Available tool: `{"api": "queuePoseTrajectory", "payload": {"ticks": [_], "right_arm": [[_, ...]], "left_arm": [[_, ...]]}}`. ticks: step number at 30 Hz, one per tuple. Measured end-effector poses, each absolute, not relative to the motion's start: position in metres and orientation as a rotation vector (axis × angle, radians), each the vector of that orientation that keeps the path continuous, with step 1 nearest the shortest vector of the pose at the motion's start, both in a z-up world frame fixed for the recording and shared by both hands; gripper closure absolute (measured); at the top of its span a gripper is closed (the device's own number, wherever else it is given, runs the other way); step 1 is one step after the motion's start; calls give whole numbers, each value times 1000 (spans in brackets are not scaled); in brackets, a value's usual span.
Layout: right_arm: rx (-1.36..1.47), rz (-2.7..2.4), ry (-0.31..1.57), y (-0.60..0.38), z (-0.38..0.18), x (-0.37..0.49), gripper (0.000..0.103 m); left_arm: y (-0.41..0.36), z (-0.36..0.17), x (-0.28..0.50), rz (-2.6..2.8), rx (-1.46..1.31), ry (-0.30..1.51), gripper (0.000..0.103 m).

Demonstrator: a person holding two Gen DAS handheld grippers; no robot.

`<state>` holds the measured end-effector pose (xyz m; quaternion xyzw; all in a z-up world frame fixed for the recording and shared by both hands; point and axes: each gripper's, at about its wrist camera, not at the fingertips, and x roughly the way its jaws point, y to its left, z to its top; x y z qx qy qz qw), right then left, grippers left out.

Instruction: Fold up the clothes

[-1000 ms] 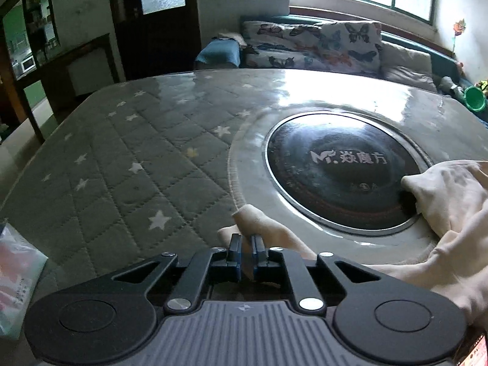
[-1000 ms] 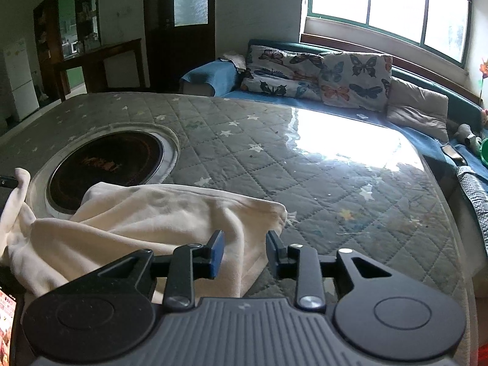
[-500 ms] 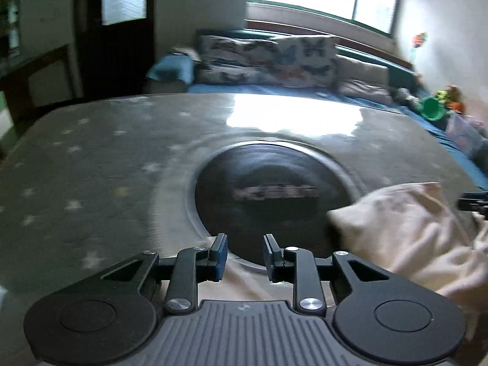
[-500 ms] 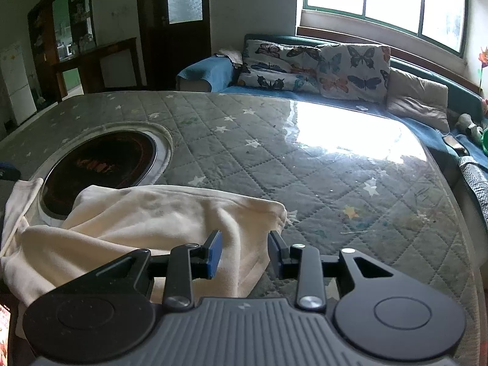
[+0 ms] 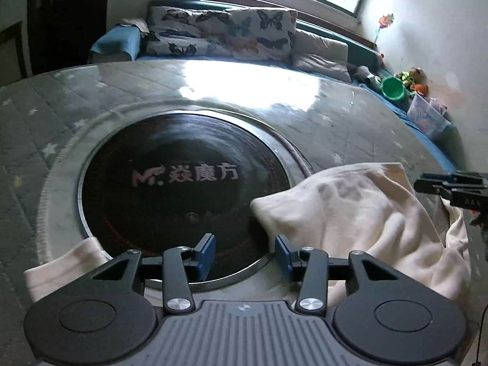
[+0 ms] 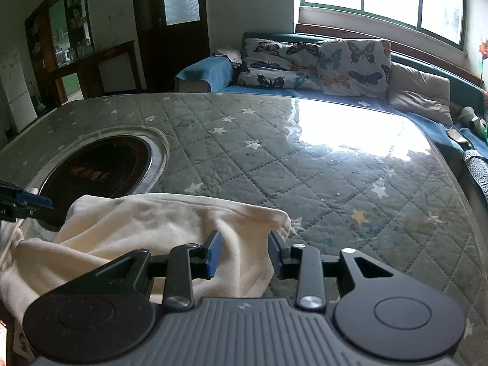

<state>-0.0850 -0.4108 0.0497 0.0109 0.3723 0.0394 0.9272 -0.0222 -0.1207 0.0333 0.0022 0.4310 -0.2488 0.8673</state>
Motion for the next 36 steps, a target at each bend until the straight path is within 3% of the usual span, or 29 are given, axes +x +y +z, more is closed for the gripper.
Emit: {"api": "queuePoseTrajectory", "payload": {"ticks": [14, 17, 27, 32, 34, 36], "right_arm": [[84, 48, 781, -432, 42, -74, 70], [94, 44, 779, -437, 41, -72, 70], [111, 56, 821, -441, 28, -57, 70], [95, 62, 834, -436, 22, -49, 82], [99, 69, 829, -436, 24, -46, 94], [94, 69, 813, -435, 28, -44, 98]], "left_arm": [[-144, 27, -9, -565, -80, 951, 58], [-142, 25, -6, -563, -97, 958, 69], [-144, 21, 2, -566, -126, 974, 83], [-150, 23, 6, -566, -91, 956, 89], [-151, 27, 8, -566, -74, 939, 90], [-150, 32, 10, -568, -68, 918, 91]]}}
